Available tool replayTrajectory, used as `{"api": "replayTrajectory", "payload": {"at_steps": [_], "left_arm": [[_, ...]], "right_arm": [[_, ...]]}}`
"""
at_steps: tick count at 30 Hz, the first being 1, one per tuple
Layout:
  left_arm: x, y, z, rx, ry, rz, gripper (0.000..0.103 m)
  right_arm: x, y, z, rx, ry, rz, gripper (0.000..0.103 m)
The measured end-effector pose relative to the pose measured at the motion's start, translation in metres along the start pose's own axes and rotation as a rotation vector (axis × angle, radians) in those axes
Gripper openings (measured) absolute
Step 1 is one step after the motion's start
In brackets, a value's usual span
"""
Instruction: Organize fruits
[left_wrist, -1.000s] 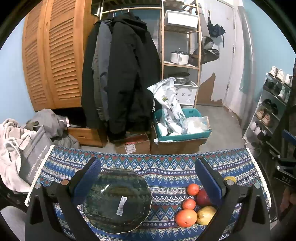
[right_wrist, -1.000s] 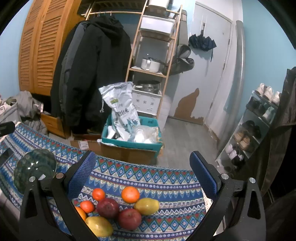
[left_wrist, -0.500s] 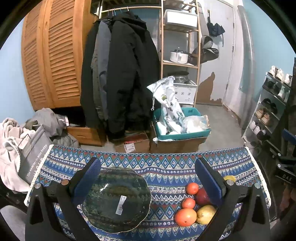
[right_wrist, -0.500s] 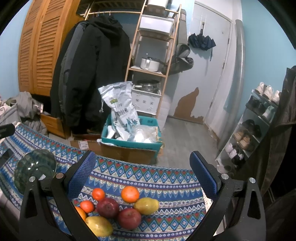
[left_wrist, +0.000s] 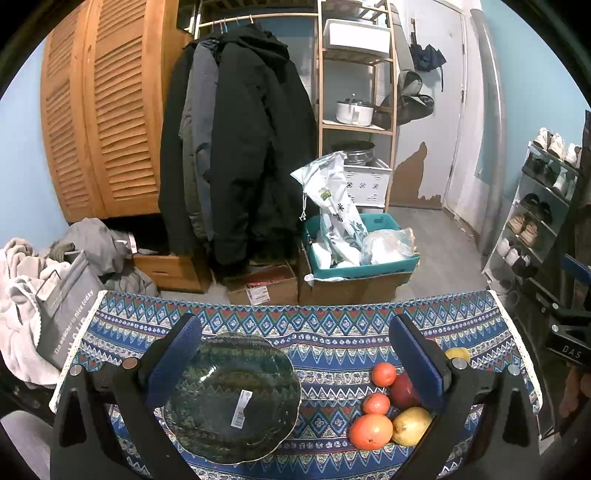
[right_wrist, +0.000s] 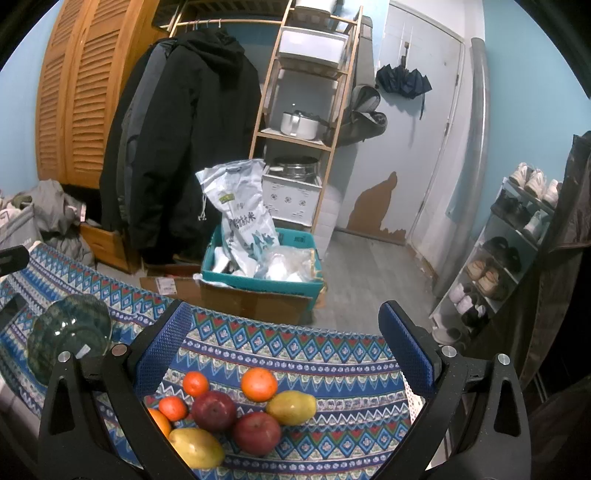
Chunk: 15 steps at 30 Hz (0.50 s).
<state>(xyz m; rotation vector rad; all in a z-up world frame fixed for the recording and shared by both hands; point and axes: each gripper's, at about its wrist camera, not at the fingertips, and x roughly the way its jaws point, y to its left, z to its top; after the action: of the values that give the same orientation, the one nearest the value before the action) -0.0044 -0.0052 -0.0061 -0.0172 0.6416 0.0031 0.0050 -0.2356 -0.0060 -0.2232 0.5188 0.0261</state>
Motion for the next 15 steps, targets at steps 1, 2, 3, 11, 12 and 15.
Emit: {"api": "replayTrajectory", "payload": {"at_steps": [1, 2, 3, 11, 12, 15], "left_arm": [[-0.0005, 0.0000, 0.0002, 0.000, -0.001, 0.000, 0.102], [-0.0008, 0.0001, 0.0005, 0.000, -0.001, -0.001, 0.102], [-0.0008, -0.0001, 0.0004, 0.000, -0.001, 0.000, 0.102], [-0.0012, -0.0003, 0.0002, 0.000, 0.000, -0.001, 0.102], [-0.0013, -0.0006, 0.0003, 0.000, 0.001, -0.001, 0.102], [-0.0015, -0.0004, -0.0004, -0.002, 0.001, -0.002, 0.102]], "right_arm": [[0.0000, -0.0002, 0.0001, 0.000, 0.000, 0.000, 0.100], [-0.0001, -0.0001, 0.0000, 0.001, 0.000, 0.000, 0.100], [-0.0002, -0.0001, 0.0000, 0.002, 0.000, 0.000, 0.100], [0.0002, -0.0004, 0.0000, -0.002, 0.003, 0.000, 0.100], [0.0001, -0.0007, -0.0007, -0.004, 0.003, -0.001, 0.100], [-0.0005, -0.0012, -0.0024, -0.004, 0.004, -0.002, 0.100]]}}
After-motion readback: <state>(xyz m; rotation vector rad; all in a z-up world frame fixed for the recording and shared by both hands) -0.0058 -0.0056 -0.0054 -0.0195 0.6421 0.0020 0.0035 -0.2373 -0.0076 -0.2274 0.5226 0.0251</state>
